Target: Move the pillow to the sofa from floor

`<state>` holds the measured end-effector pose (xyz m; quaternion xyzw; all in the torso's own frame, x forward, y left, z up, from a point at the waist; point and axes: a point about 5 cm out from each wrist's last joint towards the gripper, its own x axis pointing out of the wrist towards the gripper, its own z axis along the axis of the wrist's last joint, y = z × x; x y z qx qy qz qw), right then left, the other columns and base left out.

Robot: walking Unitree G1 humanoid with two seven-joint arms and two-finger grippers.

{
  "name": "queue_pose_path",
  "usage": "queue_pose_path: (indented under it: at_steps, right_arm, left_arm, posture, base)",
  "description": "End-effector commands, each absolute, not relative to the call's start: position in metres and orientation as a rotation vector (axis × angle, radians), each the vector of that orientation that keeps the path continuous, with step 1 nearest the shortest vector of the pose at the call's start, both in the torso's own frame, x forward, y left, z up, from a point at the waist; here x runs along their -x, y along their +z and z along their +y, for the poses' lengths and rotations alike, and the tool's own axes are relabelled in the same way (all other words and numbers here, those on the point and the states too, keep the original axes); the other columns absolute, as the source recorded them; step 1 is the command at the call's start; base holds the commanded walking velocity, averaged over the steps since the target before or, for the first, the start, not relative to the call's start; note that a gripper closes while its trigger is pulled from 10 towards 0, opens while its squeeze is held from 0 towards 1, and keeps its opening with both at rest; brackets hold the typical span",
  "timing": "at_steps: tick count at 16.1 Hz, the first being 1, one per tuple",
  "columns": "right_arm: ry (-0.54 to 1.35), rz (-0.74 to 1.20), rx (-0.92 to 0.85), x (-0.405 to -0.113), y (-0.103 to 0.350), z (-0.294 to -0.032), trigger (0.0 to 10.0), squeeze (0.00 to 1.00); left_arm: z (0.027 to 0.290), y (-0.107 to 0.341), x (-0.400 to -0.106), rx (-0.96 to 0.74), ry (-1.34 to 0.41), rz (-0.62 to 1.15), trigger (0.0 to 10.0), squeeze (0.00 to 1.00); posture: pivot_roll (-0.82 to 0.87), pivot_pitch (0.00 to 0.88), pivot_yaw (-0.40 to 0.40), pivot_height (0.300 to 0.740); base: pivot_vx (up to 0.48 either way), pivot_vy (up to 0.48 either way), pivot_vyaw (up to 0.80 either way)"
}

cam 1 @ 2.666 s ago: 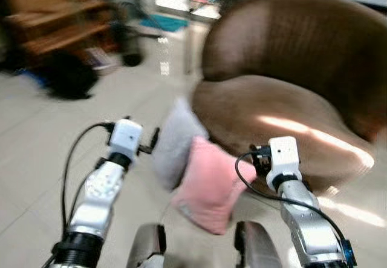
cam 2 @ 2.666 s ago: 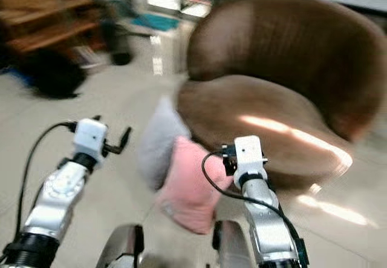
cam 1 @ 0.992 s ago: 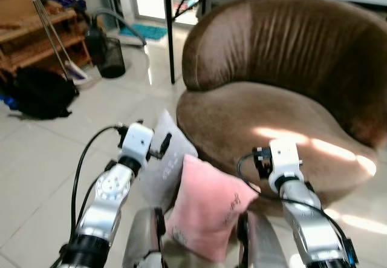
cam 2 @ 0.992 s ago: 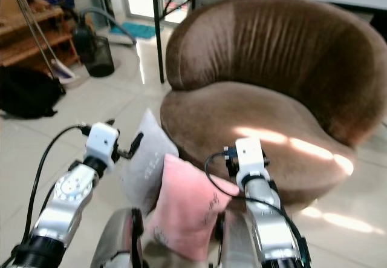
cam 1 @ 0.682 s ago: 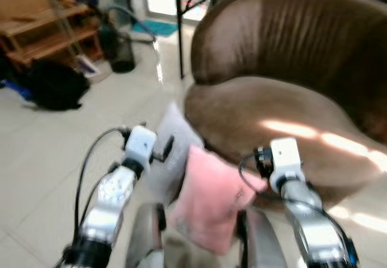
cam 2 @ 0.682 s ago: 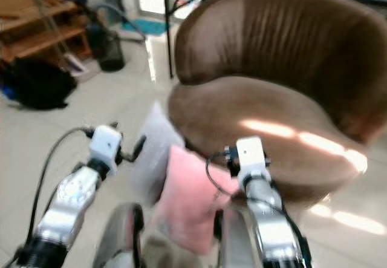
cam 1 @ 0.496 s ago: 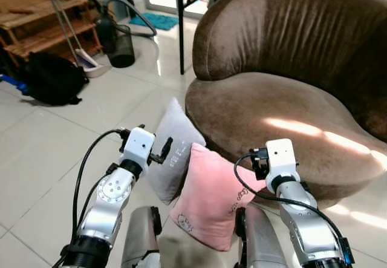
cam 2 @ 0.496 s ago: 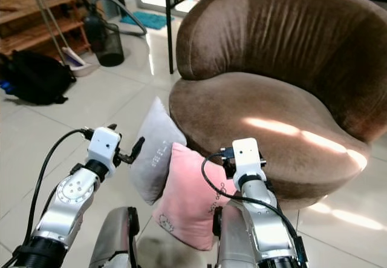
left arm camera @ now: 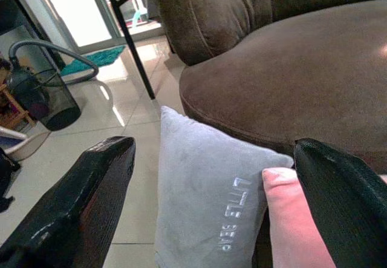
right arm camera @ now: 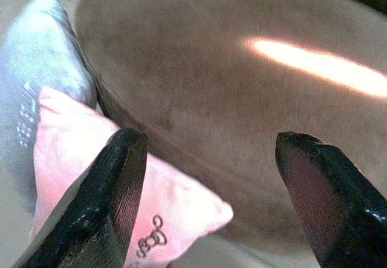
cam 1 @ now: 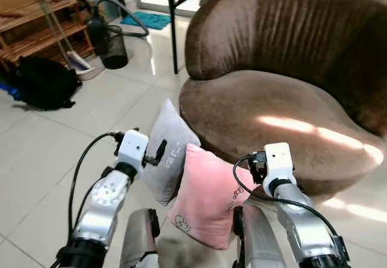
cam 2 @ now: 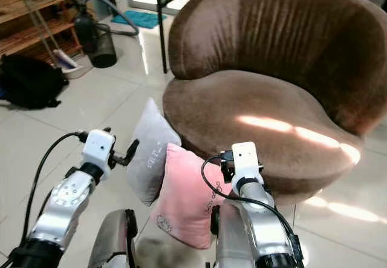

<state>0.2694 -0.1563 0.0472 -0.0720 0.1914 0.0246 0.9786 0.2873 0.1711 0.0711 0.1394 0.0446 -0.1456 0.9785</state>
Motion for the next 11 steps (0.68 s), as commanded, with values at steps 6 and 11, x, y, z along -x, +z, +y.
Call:
queue_pose_path:
  at_steps: [6, 11]
  right_arm:
    - [0.016, 0.541, -0.099, -0.281, 0.015, -0.142, 10.0, 0.22]
    - [-0.238, 0.514, -0.488, -0.291, 0.002, -0.158, 10.0, 1.00]
  left_arm:
    - [0.168, 0.073, -0.288, -0.375, -0.438, 0.120, 10.0, 0.00]
    - [0.188, 0.113, -0.242, -0.394, -0.685, 0.108, 10.0, 0.00]
  posture:
    - [0.04, 0.116, 0.040, 0.546]
    - [0.25, 0.262, 0.122, 0.546]
  base:
    - [0.000, 0.000, 0.00]
    - [0.000, 0.000, 0.00]
